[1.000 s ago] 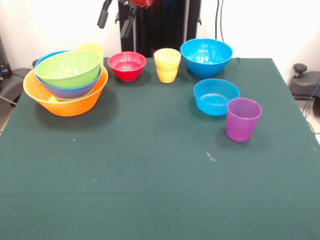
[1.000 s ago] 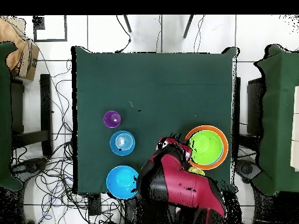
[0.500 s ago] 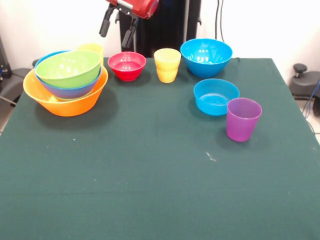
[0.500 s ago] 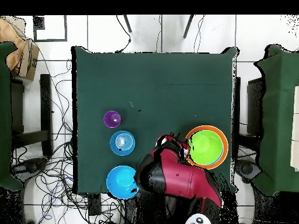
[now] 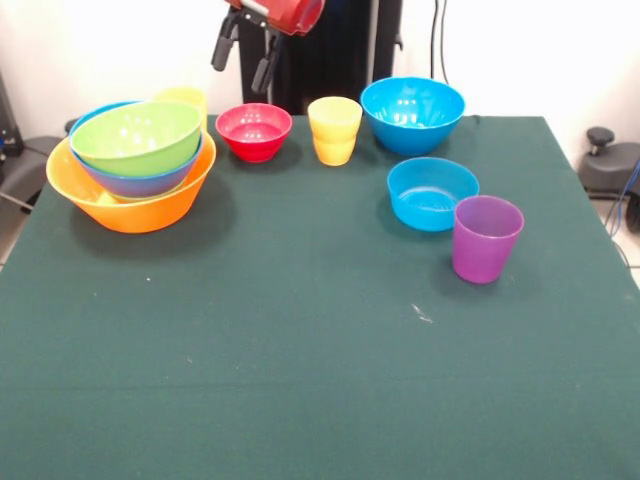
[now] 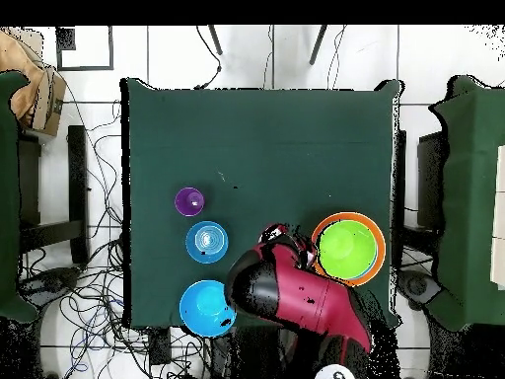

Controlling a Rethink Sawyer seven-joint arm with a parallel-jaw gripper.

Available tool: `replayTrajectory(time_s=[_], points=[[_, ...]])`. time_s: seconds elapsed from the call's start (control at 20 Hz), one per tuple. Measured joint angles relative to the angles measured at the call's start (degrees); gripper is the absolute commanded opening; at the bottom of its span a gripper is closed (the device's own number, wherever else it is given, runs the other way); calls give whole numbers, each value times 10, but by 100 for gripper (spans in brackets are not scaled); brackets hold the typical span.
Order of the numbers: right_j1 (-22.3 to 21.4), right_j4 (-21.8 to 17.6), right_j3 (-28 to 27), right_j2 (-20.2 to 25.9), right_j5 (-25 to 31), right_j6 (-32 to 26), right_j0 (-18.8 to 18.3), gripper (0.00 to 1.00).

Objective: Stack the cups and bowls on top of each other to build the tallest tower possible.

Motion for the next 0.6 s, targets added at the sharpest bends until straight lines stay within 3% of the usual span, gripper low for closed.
replayTrajectory(time_s=[0.35,0.6], points=[[3,56,0,-17,0,0,22,100],[10,71,0,-29,0,0,34,100]])
